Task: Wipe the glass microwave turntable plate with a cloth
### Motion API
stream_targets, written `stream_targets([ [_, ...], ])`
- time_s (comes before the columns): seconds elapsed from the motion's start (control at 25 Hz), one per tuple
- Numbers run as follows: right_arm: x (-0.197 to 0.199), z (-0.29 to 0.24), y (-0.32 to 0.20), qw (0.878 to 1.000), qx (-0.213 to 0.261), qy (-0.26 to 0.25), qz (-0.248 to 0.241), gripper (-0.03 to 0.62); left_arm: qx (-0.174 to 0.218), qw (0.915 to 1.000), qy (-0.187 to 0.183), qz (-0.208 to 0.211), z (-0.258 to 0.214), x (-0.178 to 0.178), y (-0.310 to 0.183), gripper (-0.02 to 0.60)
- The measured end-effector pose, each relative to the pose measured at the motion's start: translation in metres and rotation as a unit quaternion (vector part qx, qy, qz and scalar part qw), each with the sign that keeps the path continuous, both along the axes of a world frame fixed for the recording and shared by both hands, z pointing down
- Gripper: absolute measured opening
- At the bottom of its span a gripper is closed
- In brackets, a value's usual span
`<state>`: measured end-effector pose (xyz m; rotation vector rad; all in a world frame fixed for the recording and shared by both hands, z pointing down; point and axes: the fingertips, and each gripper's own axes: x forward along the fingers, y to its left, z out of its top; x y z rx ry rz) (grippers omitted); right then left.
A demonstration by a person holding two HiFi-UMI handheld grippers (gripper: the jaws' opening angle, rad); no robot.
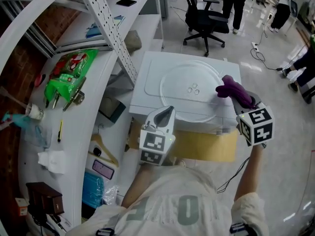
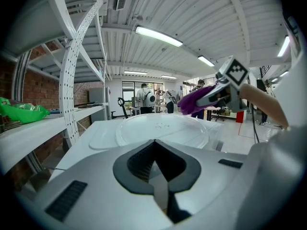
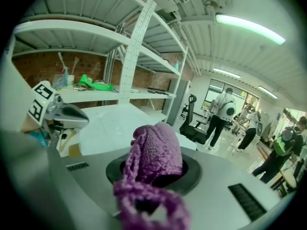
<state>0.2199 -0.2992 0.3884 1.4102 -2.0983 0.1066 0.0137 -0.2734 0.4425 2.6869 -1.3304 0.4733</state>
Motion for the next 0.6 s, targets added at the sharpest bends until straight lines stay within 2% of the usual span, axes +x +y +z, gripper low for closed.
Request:
stream_targets([
  [0.12, 0.017, 0.002, -0.035, 0.999, 0.004, -0.010, 0.032, 0.055, 0.000, 1.0000, -0.002, 0.002, 0.000, 0.000, 0.000, 0.003],
  [0.28, 0.022, 0.017, -0.055, 0.999, -0.011, -0.007, 0.046, 0.055, -0.001, 1.0000, -0.001, -0.001, 0.000, 0.001, 0.001, 0.003],
  [0.44, 0.015, 0.026, -0.042, 0.999, -0.027, 0.001, 0.045, 0.055, 0.002, 1.0000, 0.000, -0.001, 0.000, 0.000, 0.001, 0.003],
  [0.6, 0.000, 0.036, -0.005, 0.998, -0.044, 0.024, 0.033, 0.055, 0.003, 1.0000, 0.001, -0.002, 0.000, -0.001, -0.001, 0.003],
])
